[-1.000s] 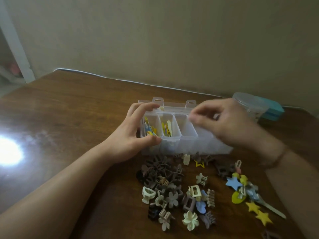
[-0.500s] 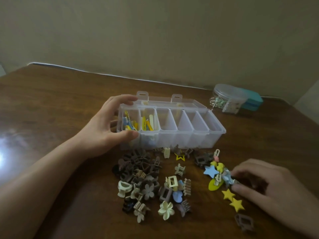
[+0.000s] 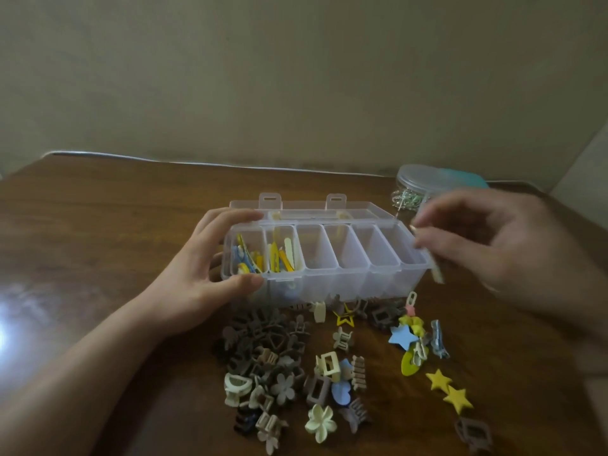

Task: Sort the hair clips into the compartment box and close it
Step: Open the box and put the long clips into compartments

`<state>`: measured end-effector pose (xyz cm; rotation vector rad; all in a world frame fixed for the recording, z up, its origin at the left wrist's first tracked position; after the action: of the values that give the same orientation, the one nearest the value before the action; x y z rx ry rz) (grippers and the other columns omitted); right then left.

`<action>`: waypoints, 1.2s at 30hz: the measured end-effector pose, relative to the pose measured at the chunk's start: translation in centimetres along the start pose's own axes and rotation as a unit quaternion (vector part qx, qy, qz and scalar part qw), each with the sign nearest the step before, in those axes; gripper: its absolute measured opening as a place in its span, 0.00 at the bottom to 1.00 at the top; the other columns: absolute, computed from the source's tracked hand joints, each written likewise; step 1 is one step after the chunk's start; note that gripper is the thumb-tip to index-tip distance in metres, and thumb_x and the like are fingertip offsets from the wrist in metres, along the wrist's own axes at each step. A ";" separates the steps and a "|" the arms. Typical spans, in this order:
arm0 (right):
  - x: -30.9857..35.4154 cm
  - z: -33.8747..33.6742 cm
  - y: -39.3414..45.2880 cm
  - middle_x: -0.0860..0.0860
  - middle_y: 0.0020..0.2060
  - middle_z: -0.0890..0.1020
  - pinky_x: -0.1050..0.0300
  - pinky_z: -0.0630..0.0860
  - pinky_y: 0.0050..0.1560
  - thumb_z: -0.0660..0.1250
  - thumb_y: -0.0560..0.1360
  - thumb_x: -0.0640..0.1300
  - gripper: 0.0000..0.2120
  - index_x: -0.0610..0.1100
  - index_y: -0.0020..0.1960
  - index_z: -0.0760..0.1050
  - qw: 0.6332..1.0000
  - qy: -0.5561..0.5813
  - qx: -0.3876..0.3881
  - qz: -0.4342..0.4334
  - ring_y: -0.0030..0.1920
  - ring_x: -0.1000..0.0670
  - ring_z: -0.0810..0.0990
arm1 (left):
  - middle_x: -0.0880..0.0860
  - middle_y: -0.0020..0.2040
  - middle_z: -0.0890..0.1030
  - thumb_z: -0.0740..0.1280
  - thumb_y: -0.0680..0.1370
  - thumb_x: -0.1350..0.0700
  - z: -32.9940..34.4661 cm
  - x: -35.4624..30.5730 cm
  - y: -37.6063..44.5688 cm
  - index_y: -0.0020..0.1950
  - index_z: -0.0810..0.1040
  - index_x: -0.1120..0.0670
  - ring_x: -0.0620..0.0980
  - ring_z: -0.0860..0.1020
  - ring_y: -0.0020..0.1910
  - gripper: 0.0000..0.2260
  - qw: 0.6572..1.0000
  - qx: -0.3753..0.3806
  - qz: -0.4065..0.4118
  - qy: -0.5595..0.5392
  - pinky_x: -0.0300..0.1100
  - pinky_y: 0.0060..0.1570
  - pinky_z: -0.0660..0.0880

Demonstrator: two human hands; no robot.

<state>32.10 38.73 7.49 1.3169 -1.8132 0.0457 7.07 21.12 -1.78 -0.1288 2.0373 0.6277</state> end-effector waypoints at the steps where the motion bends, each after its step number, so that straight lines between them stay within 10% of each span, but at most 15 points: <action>1: 0.4 1.0 1.1 0.52 0.39 0.84 0.60 0.80 0.39 0.71 0.69 0.49 0.04 0.52 0.43 0.80 0.999 0.032 -0.005 -0.010 0.38 0.52 0.82 | 0.39 0.67 0.69 0.70 0.66 0.39 0.0 0.0 0.0 0.69 0.70 0.41 0.37 0.73 0.65 0.32 1.000 0.001 0.001 0.000 0.33 0.58 0.76; 11: -1.5 7.6 3.2 0.63 0.47 0.81 0.69 0.71 0.52 0.68 0.74 0.53 0.07 0.55 0.51 0.79 0.994 -0.107 0.013 -0.026 0.53 0.63 0.76 | 0.39 0.67 0.68 0.71 0.66 0.37 -0.1 0.3 0.0 0.69 0.69 0.38 0.39 0.72 0.67 0.32 1.000 0.012 0.004 0.002 0.37 0.61 0.76; 15: -0.7 3.1 2.1 0.61 0.39 0.81 0.71 0.74 0.41 0.67 0.72 0.50 0.04 0.56 0.46 0.79 0.992 -0.117 -0.040 -0.024 0.44 0.62 0.78 | 0.39 0.67 0.69 0.70 0.66 0.39 0.0 0.3 0.0 0.69 0.70 0.40 0.37 0.72 0.67 0.31 1.000 0.003 0.009 0.007 0.33 0.61 0.74; 21: -1.9 -0.1 -0.1 0.66 0.43 0.81 0.62 0.79 0.45 0.72 0.70 0.57 0.09 0.66 0.49 0.77 0.876 -0.288 0.357 0.148 0.44 0.65 0.80 | 0.37 0.69 0.68 0.68 0.63 0.26 0.0 0.4 0.1 0.70 0.69 0.38 0.35 0.71 0.67 0.37 1.000 0.005 0.003 0.027 0.30 0.59 0.74; 25: -2.4 2.1 -0.4 0.58 0.41 0.76 0.59 0.78 0.42 0.74 0.68 0.59 0.15 0.60 0.52 0.74 0.821 -0.333 0.416 0.205 0.42 0.57 0.79 | 0.37 0.68 0.68 0.70 0.63 0.29 0.1 0.3 0.0 0.70 0.70 0.39 0.32 0.70 0.66 0.37 0.999 0.002 0.001 0.033 0.26 0.55 0.73; 36: -2.9 -0.1 -0.1 0.61 0.42 0.80 0.58 0.78 0.45 0.74 0.70 0.51 0.15 0.68 0.49 0.73 0.876 -0.281 0.354 0.171 0.44 0.63 0.78 | 0.36 0.68 0.67 0.70 0.64 0.33 0.0 0.2 -0.1 0.69 0.70 0.39 0.30 0.69 0.65 0.35 1.000 -0.002 0.000 0.028 0.23 0.53 0.71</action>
<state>32.43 40.89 5.63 1.5767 -2.6752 0.6335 7.02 21.07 -2.03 -0.1495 2.0901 0.6355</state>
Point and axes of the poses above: each hand's wrist, its own y-axis towards the middle knuckle, its own z-axis out of the palm, x = y × z, the point moved 2 cm from there along y, towards the middle knuckle
